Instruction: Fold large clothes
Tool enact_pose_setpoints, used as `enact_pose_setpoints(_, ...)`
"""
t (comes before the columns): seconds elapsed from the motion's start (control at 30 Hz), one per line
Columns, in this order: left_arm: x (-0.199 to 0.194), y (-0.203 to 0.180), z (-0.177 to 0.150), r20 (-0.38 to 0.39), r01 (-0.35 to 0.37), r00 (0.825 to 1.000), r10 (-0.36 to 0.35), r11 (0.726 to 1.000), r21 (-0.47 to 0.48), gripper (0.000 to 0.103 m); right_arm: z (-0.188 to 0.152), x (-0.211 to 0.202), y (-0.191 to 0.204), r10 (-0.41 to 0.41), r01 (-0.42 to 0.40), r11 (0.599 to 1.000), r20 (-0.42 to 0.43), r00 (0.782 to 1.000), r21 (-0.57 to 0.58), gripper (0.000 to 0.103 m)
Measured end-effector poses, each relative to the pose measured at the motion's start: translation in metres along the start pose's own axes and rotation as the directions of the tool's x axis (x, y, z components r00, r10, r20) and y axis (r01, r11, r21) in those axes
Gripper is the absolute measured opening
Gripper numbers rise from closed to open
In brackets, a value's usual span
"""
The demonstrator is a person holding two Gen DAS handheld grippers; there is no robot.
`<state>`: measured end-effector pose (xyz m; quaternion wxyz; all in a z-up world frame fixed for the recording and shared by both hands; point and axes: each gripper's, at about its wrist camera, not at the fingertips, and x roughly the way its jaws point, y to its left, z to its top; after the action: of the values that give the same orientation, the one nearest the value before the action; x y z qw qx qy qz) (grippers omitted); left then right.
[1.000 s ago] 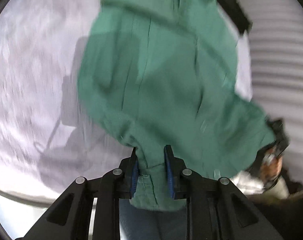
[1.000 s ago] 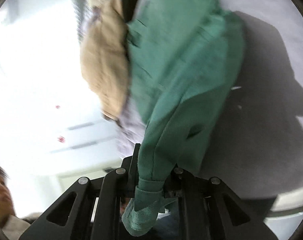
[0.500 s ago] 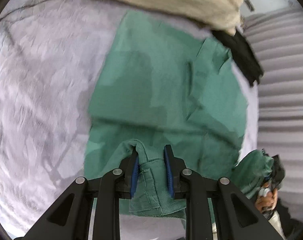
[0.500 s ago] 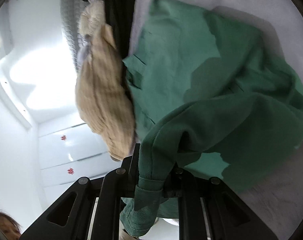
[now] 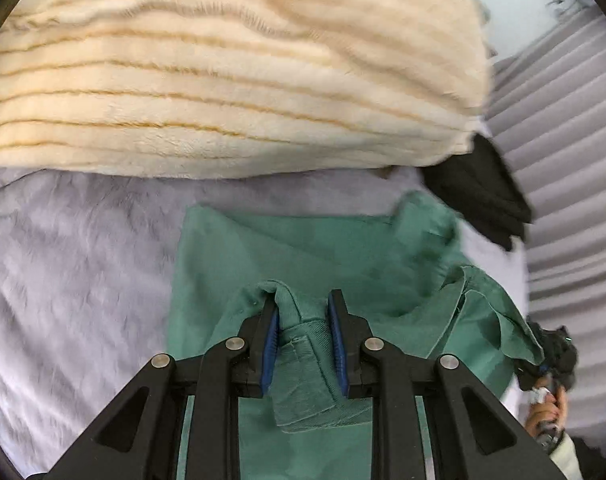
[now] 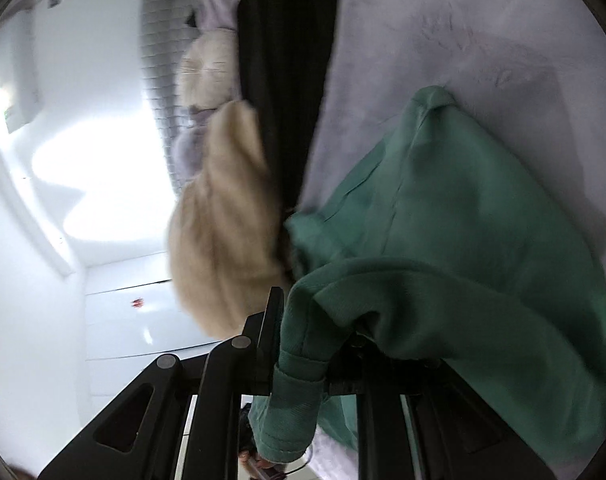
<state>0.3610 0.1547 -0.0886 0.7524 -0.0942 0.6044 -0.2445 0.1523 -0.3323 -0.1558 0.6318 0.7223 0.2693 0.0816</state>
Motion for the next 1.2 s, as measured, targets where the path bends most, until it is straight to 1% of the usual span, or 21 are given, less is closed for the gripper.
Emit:
enact_pose_setpoints(0.1,0.027,0.007,0.007,-0.013,-0.044,0.999,0.043,0.998,-0.045,0.025,0.013,0.012,-0.021,-0.010,0.010,0.999,0.001,1.000,0.047,0.020)
enact_pose_setpoints(0.17,0.033,0.016,0.006,-0.030,-0.045,0.999,0.043,0.997,-0.067,0.026,0.018,0.018,-0.029,-0.009,0.009,0.998,-0.006,1.000,0.062,0.028)
enact_pose_setpoints(0.23,0.034,0.019,0.006,-0.036,-0.033,0.999,0.030,0.997,-0.063,0.026,0.020,0.016,-0.032,0.013,-0.013,0.998,-0.008,1.000,0.065,0.053)
enact_pose_setpoints(0.3,0.028,0.016,0.005,-0.033,-0.036,0.999,0.034,0.998,-0.045,0.026,0.021,0.008,-0.024,0.041,-0.042,0.998,0.020,0.999,0.043,0.073)
enact_pose_setpoints(0.37,0.017,0.007,0.002,-0.023,-0.056,0.998,0.056,0.998,-0.015,0.029,0.022,-0.004,-0.007,0.034,-0.033,0.999,0.036,0.999,-0.019,0.074)
enact_pose_setpoints(0.4,0.007,0.002,0.001,-0.017,-0.074,0.997,0.074,0.997,0.001,0.037,0.023,-0.008,0.001,0.027,-0.025,0.999,0.038,0.999,-0.045,0.074)
enact_pose_setpoints(0.43,0.002,-0.004,0.001,-0.003,-0.094,0.996,0.094,0.996,0.012,0.050,0.022,-0.011,0.008,0.016,-0.013,0.997,0.040,0.999,-0.070,0.074)
enact_pose_setpoints(0.47,-0.010,-0.010,0.001,0.037,-0.141,0.989,0.140,0.990,0.031,0.089,0.021,-0.015,0.016,-0.008,0.012,0.994,0.045,0.999,-0.104,0.074)
enact_pose_setpoints(0.5,-0.024,-0.015,0.001,0.093,-0.180,0.980,0.175,0.983,0.043,0.102,0.018,-0.020,0.027,-0.047,0.055,0.987,0.054,0.997,-0.153,0.074)
enact_pose_setpoints(0.57,-0.039,-0.023,0.004,0.137,-0.192,0.974,0.181,0.979,0.069,0.101,0.015,-0.024,0.038,-0.099,0.111,0.971,0.066,0.993,-0.211,0.074)
enact_pose_setpoints(0.63,-0.047,-0.026,0.006,0.151,-0.225,0.966,0.211,0.971,0.081,0.101,0.010,-0.026,0.052,-0.211,0.236,0.921,0.110,0.971,-0.309,0.074)
enact_pose_setpoints(0.73,-0.042,-0.025,0.002,0.142,-0.265,0.958,0.248,0.956,0.123,0.101,0.007,-0.016,0.064,-0.380,0.428,0.791,0.198,0.904,-0.436,0.074)
enact_pose_setpoints(0.77,-0.038,-0.025,0.000,0.134,-0.273,0.957,0.257,0.954,0.122,0.101,0.007,-0.004,0.067,-0.453,0.502,0.716,0.225,0.863,-0.486,0.074)
enact_pose_setpoints(0.87,-0.017,-0.020,-0.008,0.083,-0.261,0.964,0.253,0.960,0.099,0.101,0.013,0.022,0.064,-0.548,0.570,0.615,0.226,0.806,-0.544,0.073)
enact_pose_setpoints(0.9,-0.009,-0.024,-0.010,0.073,-0.256,0.966,0.249,0.962,0.097,0.101,0.014,0.034,0.059,-0.580,0.584,0.585,0.214,0.786,-0.563,0.061)
enact_pose_setpoints(0.93,-0.002,-0.027,-0.012,0.066,-0.250,0.968,0.244,0.963,0.100,0.101,0.014,0.039,0.056,-0.612,0.606,0.554,0.214,0.761,-0.571,0.019)
enact_pose_setpoints(0.97,0.005,-0.031,-0.015,0.071,-0.257,0.965,0.251,0.960,0.111,0.101,0.013,0.041,0.056,-0.619,0.608,0.548,0.211,0.757,-0.575,0.004)
enact_pose_setpoints(1.0,0.012,-0.037,-0.017,0.087,-0.281,0.959,0.271,0.952,0.126,0.101,0.010,0.039,0.058,-0.609,0.608,0.538,0.230,0.760,-0.584,0.004)
enact_pose_setpoints(1.07,0.025,-0.043,-0.021,0.119,-0.338,0.939,0.321,0.926,0.166,0.101,0.007,0.034,0.062,-0.606,0.630,0.506,0.277,0.746,-0.590,0.004)
enact_pose_setpoints(1.13,0.043,-0.040,-0.024,0.109,-0.375,0.926,0.361,0.910,0.176,0.101,0.015,0.029,0.054,-0.618,0.647,0.521,0.277,0.736,-0.557,0.004)
enact_pose_setpoints(1.2,0.058,-0.029,-0.025,0.079,-0.393,0.919,0.386,0.908,0.142,0.101,0.021,0.033,0.045,-0.629,0.653,0.535,0.263,0.732,-0.537,0.004)
